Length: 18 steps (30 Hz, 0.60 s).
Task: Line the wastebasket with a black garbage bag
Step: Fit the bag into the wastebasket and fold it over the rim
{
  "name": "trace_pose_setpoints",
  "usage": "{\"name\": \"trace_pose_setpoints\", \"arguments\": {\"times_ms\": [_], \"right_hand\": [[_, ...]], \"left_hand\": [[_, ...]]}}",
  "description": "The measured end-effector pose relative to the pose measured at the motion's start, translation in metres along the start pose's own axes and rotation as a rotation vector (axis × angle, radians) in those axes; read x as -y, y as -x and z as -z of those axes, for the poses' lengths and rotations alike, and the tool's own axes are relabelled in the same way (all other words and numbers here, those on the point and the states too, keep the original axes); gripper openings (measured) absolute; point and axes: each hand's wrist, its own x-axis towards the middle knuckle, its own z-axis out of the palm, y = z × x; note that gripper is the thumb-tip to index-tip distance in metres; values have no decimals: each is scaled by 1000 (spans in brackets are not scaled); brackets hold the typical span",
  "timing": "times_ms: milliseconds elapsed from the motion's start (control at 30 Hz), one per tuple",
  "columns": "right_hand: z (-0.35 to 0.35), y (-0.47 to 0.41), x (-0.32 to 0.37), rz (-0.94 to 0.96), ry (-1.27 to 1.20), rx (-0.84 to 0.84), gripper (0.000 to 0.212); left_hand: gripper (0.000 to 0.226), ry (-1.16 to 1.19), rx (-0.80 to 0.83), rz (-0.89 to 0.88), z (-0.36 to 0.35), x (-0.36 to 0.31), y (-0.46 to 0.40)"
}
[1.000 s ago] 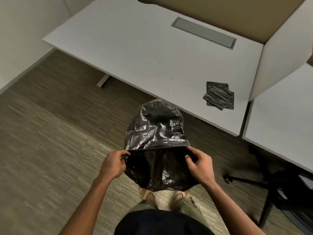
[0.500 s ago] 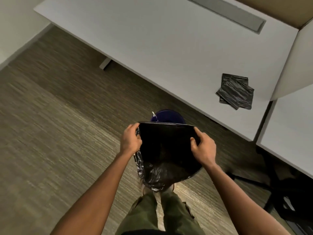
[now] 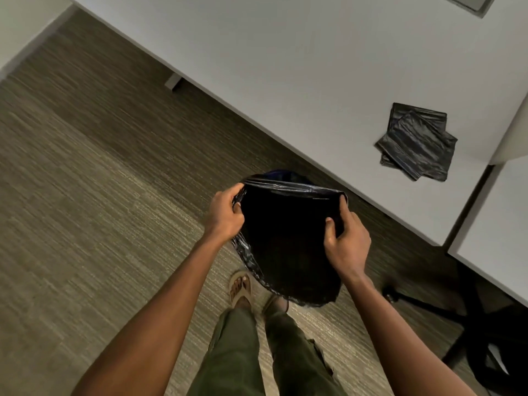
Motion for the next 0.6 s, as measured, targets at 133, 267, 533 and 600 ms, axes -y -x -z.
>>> {"name": "trace_pose_setpoints", "arguments": {"times_ms": [133, 267, 533, 600], "right_hand": [[-19, -16, -12, 0, 27, 29, 60], [-45, -39, -30, -4, 66, 28, 55], [-103, -70, -70, -59, 172, 76, 31], [-116, -78, -78, -75, 210, 111, 39]], "left_hand": [[64, -19, 27, 51, -15, 1, -24], [67, 7, 78, 41, -34, 8, -52], [71, -51, 161, 90, -86, 48, -97], [73, -26, 173, 124, -98, 59, -107]]}}
